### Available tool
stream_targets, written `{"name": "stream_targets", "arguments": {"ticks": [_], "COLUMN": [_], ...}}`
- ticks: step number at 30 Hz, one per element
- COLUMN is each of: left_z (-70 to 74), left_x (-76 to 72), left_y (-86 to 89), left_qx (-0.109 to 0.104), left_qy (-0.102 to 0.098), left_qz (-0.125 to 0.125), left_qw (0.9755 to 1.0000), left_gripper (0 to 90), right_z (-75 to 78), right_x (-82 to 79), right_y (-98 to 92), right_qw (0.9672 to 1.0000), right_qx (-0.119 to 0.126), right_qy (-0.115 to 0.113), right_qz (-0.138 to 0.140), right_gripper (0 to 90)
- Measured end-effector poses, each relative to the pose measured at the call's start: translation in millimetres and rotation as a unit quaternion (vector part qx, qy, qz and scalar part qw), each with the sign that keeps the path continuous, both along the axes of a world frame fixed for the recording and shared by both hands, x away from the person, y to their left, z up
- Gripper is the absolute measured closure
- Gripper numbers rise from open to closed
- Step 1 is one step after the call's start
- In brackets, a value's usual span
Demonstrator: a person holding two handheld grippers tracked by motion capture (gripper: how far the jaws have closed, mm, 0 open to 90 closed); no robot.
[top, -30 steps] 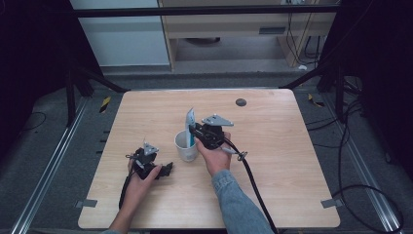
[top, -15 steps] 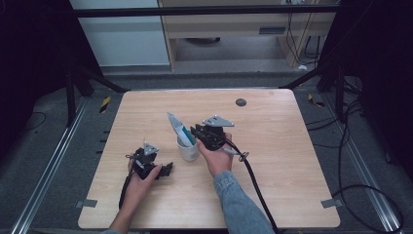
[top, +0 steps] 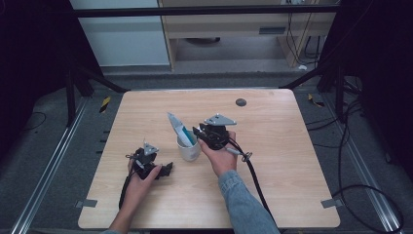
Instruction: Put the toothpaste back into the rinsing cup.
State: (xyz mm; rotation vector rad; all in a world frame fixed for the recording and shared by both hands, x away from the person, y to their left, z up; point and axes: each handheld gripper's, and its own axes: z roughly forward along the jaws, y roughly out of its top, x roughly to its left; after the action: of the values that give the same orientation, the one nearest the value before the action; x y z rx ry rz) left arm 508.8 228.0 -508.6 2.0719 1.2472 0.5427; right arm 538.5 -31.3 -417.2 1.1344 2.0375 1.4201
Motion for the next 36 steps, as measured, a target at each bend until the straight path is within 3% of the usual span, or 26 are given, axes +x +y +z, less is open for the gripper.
{"name": "stream_targets", "arguments": {"ticks": [2,3,4,5,6,7,8,14,22,36], "left_z": [0.0,0.0,0.0,0.0,0.0,0.0,0.0,0.1,0.0,0.1], "left_x": [0.1,0.1,0.0,0.0,0.0,0.0,0.0,0.0,0.1,0.2], "left_y": [0.1,0.1,0.0,0.0,-0.1,-0.1,-0.1,0.1,-0.1,0.1], "left_qx": [0.001,0.001,0.0,0.0,0.0,0.0,0.0,0.001,0.0,0.001], "left_qy": [0.0,0.0,0.0,0.0,0.0,0.0,0.0,0.0,0.0,0.001], "left_qz": [-0.001,-0.001,0.0,0.0,0.0,0.0,0.0,0.0,0.0,0.0], "left_qw": [1.0,1.0,1.0,1.0,1.0,1.0,1.0,1.0,1.0,1.0], "left_gripper": [0.0,0.0,0.0,0.0,0.0,0.0,0.0,0.0,0.0,0.0], "right_z": [3.3,3.3,5.0,5.0,6.2,7.6,9.0,16.2,20.3,25.5], "right_x": [1.0,1.0,2.2,2.2,4.8,5.2,5.1,7.9,10.3,12.0], "right_y": [-1.7,-1.7,-4.1,-4.1,-7.2,-8.8,-10.8,-22.6,-33.4,-56.5], "right_qw": [0.9996,0.9996,0.999,0.999,0.9986,0.9984,0.9982,0.9979,0.9967,0.9955], "right_qx": [-0.025,-0.025,-0.041,-0.041,-0.042,-0.046,-0.055,-0.061,-0.074,-0.09], "right_qy": [0.007,0.007,0.014,0.014,0.026,0.029,0.02,0.015,0.017,0.022], "right_qz": [0.01,0.01,0.009,0.009,0.016,0.018,0.016,0.017,0.028,0.014], "right_gripper": [54.1,54.1,46.4,46.4,37.5,35.8,33.1,17.9,11.2,11.5]}}
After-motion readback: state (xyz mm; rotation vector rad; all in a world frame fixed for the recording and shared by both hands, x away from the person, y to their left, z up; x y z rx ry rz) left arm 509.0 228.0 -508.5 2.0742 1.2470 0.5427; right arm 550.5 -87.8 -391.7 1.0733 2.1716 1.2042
